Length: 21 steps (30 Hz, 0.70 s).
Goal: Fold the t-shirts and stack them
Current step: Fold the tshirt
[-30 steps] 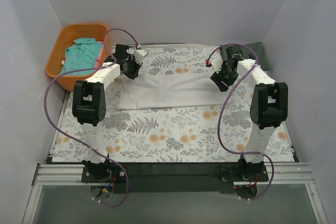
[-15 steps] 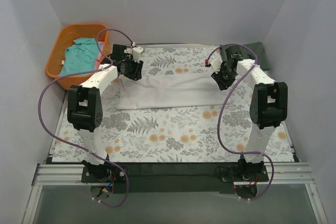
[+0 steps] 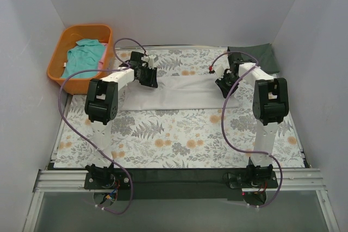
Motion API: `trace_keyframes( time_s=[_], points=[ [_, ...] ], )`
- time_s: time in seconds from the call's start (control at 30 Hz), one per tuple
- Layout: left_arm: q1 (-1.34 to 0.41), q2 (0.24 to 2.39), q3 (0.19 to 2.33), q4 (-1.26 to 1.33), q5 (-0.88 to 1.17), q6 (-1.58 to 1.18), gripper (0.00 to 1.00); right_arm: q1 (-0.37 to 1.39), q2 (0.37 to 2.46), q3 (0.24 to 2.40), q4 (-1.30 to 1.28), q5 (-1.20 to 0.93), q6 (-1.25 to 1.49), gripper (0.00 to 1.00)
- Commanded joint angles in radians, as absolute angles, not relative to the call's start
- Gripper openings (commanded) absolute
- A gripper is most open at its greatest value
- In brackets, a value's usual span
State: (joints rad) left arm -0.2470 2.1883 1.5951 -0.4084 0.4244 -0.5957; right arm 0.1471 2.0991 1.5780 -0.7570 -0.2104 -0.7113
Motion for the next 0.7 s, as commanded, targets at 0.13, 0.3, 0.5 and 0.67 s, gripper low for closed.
trace_keyframes(
  time_s=[0.13, 0.3, 0.5, 0.67],
  points=[
    [-0.204, 2.145, 1.672, -0.488, 0.383, -0.597, 0.30, 0.190, 1.979, 1.343, -0.791, -0.207, -0.742, 0.21],
    [-0.175, 1.999, 1.671, -0.558, 0.359, -0.532, 0.36, 0.314, 1.782, 1.097, -0.900, -0.331, -0.785, 0.21],
    [-0.175, 1.870, 1.491, -0.614, 0.319, -0.497, 0.37, 0.434, 1.678, 1.150, -1.063, -0.560, -0.772, 0.25],
    [-0.175, 1.917, 1.453, -0.606, 0.278, -0.546, 0.36, 0.336, 1.764, 1.350, -1.051, -0.491, -0.752, 0.25]
  ],
)
